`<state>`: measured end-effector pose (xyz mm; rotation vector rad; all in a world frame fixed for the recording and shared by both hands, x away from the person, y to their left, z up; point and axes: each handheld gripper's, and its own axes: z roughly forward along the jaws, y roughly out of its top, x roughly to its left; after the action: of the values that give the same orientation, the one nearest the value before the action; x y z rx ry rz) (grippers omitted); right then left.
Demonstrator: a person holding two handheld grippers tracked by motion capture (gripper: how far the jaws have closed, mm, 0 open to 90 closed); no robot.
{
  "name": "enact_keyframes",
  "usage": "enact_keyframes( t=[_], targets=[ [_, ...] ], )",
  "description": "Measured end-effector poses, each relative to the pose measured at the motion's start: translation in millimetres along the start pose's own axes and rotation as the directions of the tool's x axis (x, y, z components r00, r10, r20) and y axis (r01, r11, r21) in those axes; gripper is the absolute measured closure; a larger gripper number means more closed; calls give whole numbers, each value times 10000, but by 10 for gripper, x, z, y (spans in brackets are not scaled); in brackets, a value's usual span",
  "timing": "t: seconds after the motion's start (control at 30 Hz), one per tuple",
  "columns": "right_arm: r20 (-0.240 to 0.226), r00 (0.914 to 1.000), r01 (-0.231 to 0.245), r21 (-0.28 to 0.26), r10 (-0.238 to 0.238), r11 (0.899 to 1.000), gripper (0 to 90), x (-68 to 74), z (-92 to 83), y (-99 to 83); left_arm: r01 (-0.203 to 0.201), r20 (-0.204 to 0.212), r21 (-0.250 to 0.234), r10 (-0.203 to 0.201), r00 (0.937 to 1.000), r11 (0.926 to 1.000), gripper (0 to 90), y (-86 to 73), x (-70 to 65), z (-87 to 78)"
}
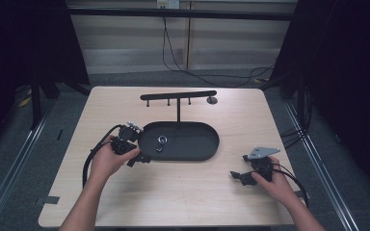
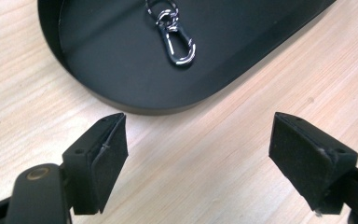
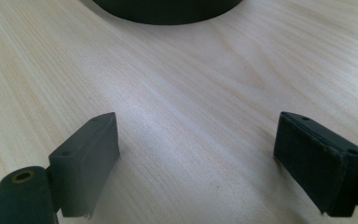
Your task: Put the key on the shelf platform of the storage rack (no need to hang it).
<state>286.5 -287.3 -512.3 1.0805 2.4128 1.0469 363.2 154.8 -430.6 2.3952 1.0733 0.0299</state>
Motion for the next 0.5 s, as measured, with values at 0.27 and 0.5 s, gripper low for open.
enact_keyframes(
  t=[0.27, 0.5],
  targets=[
    [-1, 10000, 0, -1, 0, 10000, 134, 0, 0, 0, 71, -14, -145, -71, 10000, 9999, 197, -134, 57, -2],
    [0, 10000, 1, -2, -1, 10000, 134, 0, 0, 0, 30, -78, -144, -31, 10000, 9999, 197, -249, 70, 44]
  ],
)
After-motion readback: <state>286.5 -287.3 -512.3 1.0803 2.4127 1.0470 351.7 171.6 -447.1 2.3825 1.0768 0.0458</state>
